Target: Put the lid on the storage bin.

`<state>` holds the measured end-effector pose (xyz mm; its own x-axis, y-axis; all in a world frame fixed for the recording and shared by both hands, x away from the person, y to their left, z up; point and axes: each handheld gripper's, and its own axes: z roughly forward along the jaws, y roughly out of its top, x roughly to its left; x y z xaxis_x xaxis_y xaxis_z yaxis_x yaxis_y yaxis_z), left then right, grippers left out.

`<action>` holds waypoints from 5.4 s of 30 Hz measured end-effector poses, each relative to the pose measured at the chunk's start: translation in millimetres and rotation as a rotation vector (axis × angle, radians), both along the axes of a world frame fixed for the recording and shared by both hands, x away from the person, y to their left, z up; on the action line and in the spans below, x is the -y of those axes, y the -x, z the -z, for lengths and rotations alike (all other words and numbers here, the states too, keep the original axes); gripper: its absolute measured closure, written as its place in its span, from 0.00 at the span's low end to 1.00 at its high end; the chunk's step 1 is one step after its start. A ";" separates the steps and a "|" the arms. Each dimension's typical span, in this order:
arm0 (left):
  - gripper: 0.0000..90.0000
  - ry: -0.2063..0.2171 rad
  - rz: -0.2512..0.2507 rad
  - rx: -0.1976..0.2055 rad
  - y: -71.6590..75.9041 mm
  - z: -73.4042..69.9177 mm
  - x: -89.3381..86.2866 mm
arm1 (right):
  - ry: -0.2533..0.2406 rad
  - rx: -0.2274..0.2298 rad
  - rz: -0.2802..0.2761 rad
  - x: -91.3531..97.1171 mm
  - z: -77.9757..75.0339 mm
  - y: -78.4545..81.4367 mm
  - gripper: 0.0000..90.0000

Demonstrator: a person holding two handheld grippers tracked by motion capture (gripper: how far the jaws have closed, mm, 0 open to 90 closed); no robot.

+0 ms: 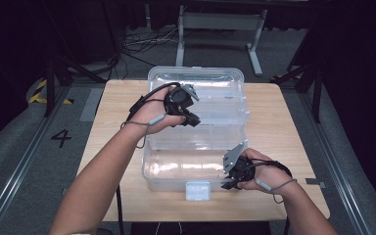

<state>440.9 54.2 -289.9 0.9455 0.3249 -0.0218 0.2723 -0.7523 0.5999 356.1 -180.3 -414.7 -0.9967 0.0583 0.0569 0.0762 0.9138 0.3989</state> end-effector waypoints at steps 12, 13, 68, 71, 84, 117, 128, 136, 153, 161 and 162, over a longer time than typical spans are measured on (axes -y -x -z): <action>0.94 -0.041 0.039 0.007 13.4 -2.2 2.7 | -0.002 0.005 -0.001 0.4 -0.5 0.4 0.90; 0.94 -0.044 0.044 0.004 14.6 -2.3 3.0 | -0.001 0.005 -0.002 0.5 -0.6 0.4 0.90; 0.96 -0.135 0.147 -0.054 48.3 6.8 13.2 | -0.149 0.118 0.028 19.7 -38.6 14.6 0.93; 0.96 -0.147 0.153 -0.055 49.4 7.0 14.1 | -0.167 0.125 0.028 21.8 -43.7 16.7 0.94; 0.96 -0.151 0.171 -0.074 52.8 11.6 14.3 | -0.235 0.145 0.018 22.9 -58.1 26.9 1.00; 0.95 -0.209 0.118 -0.006 77.3 19.6 16.8 | -0.720 0.238 0.545 91.9 -91.6 10.5 1.00; 0.91 -0.165 0.061 0.012 96.7 8.7 -1.1 | -0.692 0.215 0.592 94.9 -83.4 3.6 1.00; 0.93 -0.141 0.048 0.008 98.0 5.8 -12.2 | -0.700 0.207 0.596 96.4 -84.4 4.2 1.00; 0.93 -0.062 -0.010 -0.016 101.1 8.2 -44.3 | -0.693 0.196 0.590 98.5 -85.3 4.7 1.00; 0.93 -0.006 -0.049 -0.021 101.4 11.2 -61.9 | -0.684 0.195 0.596 99.1 -85.9 5.0 1.00; 0.93 0.003 -0.058 -0.020 101.5 11.3 -65.5 | -0.682 0.194 0.595 99.5 -85.9 4.8 1.00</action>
<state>339.4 119.7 -301.2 0.9244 0.3792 -0.0414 0.3274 -0.7332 0.5959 351.3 -279.8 -328.8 -0.8091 0.5787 0.1022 0.3333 0.3087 0.8908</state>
